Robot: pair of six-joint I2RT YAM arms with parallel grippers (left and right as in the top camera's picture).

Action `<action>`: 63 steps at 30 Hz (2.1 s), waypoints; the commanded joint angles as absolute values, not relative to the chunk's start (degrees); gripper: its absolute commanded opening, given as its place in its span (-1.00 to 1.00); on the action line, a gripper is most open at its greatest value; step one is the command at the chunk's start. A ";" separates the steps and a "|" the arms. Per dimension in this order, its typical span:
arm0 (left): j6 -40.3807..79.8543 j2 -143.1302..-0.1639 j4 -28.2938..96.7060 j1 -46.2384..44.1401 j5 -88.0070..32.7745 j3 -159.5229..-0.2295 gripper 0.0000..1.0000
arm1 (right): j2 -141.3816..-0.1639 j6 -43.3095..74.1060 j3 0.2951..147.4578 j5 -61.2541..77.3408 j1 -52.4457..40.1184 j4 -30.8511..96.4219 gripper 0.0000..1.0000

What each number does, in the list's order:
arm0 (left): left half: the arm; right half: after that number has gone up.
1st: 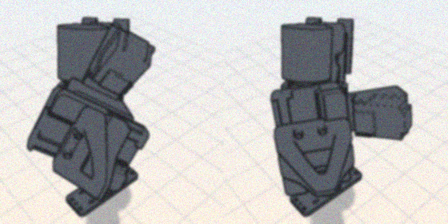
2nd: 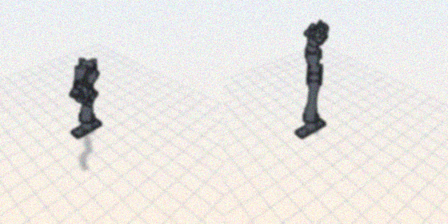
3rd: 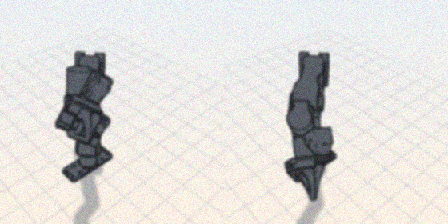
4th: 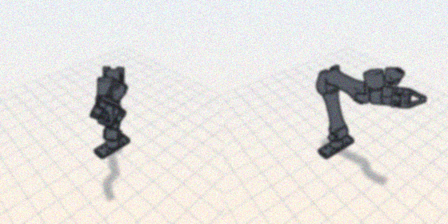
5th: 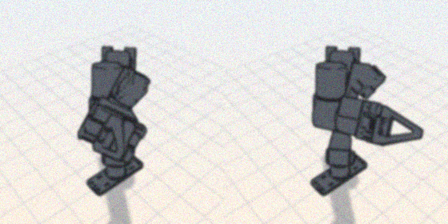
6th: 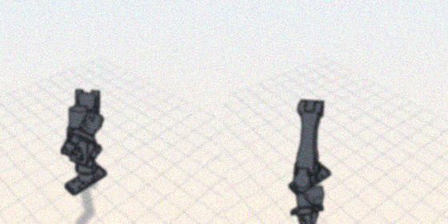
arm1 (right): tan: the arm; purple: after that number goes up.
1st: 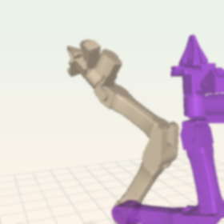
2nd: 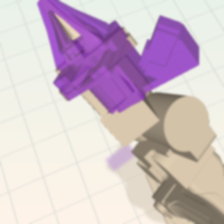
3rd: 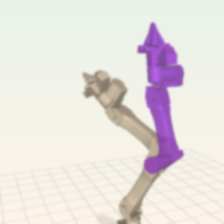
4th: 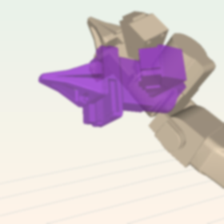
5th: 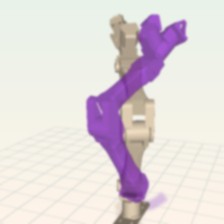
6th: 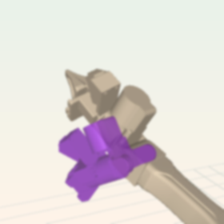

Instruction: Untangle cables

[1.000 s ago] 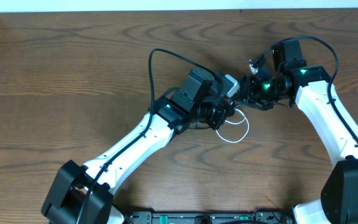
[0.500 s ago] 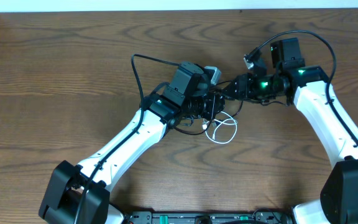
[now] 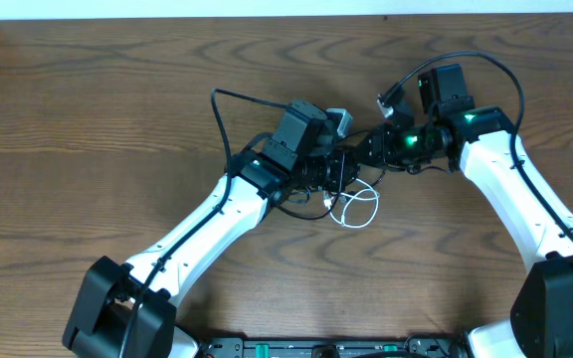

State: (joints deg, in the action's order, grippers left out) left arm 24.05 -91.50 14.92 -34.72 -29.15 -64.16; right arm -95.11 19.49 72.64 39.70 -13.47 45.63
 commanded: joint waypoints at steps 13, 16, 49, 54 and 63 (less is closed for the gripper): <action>24.10 -90.00 14.02 -34.28 -26.30 -64.36 -0.85 | -95.72 26.35 72.03 30.96 -15.33 47.35 -0.65; 24.10 -90.00 13.82 -34.28 -25.85 -64.36 -0.85 | -95.72 26.35 71.81 30.92 -16.19 47.37 -0.66; 19.90 -73.03 19.33 -16.97 -26.30 -64.36 -0.85 | -95.96 31.40 53.12 4.82 -4.45 32.49 -0.98; 17.21 -70.63 23.55 -10.04 -26.33 -64.36 -0.86 | -95.85 21.39 53.25 18.74 0.25 31.88 -0.98; 10.74 -71.85 26.96 -7.31 -25.61 -64.36 -0.84 | -87.37 12.80 54.00 31.73 1.04 35.11 -0.98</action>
State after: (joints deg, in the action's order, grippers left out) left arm 13.63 -71.35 26.94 -8.01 -26.41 -64.10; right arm -92.82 16.60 53.47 26.30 0.95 34.33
